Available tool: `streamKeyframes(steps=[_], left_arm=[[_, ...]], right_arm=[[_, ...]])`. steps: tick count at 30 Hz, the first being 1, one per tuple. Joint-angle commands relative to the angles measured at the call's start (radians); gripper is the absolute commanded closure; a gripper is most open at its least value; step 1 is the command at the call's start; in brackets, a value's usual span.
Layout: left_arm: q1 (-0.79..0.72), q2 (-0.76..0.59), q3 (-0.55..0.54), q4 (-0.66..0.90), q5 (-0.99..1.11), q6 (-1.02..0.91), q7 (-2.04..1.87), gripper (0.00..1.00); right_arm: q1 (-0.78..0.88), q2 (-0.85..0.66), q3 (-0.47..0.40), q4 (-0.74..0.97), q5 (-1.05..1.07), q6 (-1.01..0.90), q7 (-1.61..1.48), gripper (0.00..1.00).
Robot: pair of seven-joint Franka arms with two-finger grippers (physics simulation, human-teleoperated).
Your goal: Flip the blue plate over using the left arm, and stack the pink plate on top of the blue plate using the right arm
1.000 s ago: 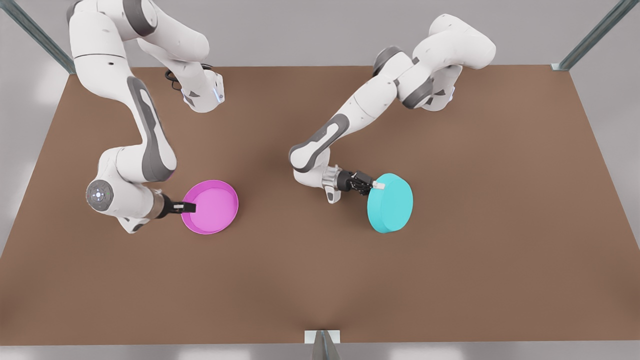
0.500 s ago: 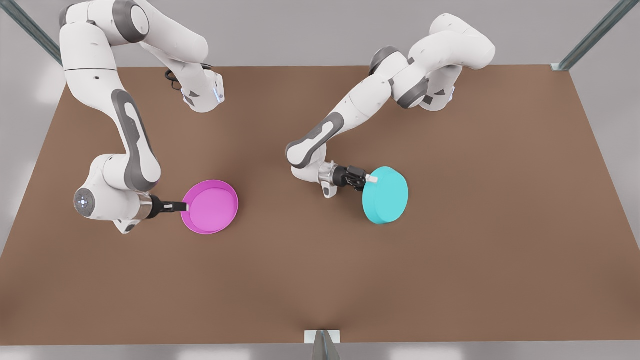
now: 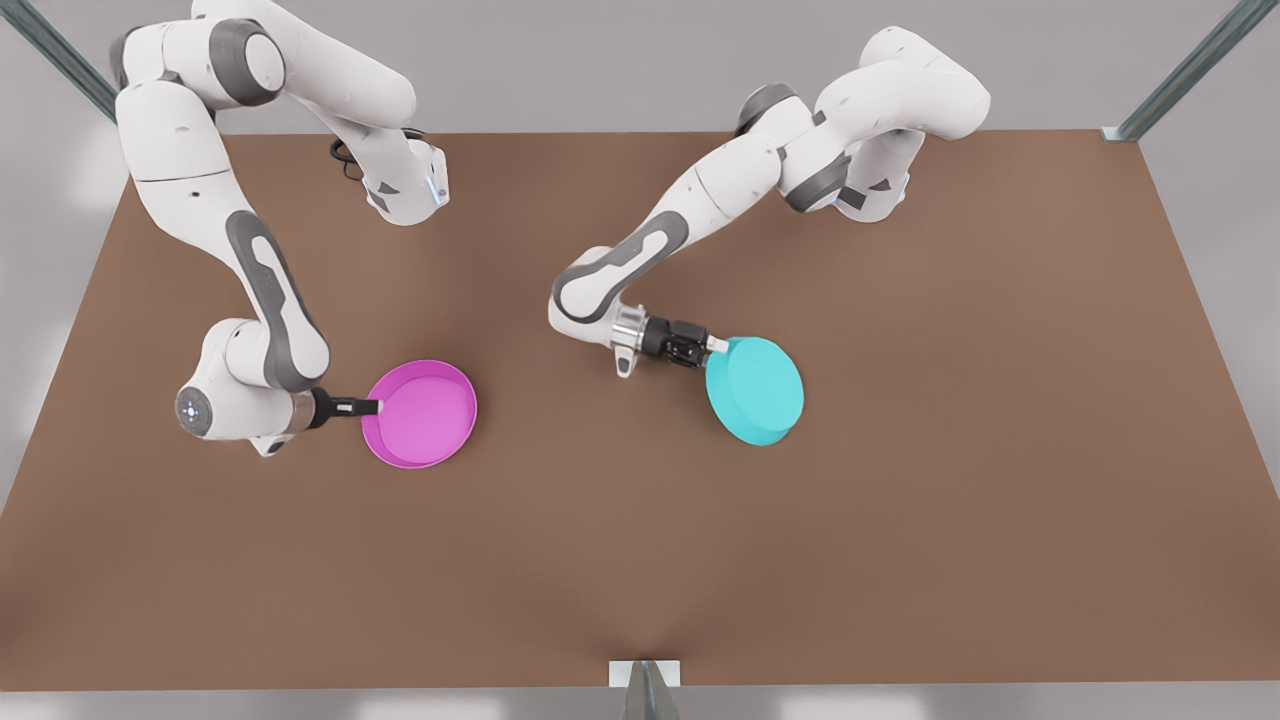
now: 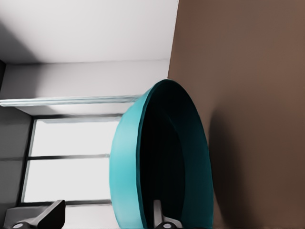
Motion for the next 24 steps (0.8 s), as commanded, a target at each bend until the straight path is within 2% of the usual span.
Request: streamKeyframes(steps=[1, 8, 15, 20, 22, 24], left_arm=[[0.000, 0.000, 0.000, 0.000, -0.072, 0.000, 0.000, 0.04], [-0.003, 0.001, -0.055, 0.040, -0.075, 0.000, -0.002, 0.04], [-0.020, 0.001, -0.106, 0.083, -0.096, 0.002, -0.002, 0.04], [-0.077, -0.009, -0.111, 0.209, -0.270, -0.012, -0.015, 0.04], [-0.077, -0.101, -0.111, 0.220, -0.411, -0.015, -0.035, 0.04], [-0.031, -0.308, -0.107, 0.221, -0.661, -0.038, -0.041, 0.04]], right_arm=[[-0.001, 0.000, 0.000, 0.000, 0.001, 0.000, -0.006, 0.00], [-0.007, -0.013, 0.003, -0.109, 0.011, 0.169, -0.003, 0.00], [-0.004, -0.011, 0.011, -0.115, 0.021, 0.170, 0.000, 0.00], [-0.005, -0.009, 0.011, -0.115, 0.021, 0.184, 0.002, 0.00], [-0.001, -0.008, 0.011, -0.112, 0.030, 0.184, 0.005, 0.00], [-0.002, -0.003, 0.011, -0.112, 0.034, 0.184, 0.002, 0.00]])
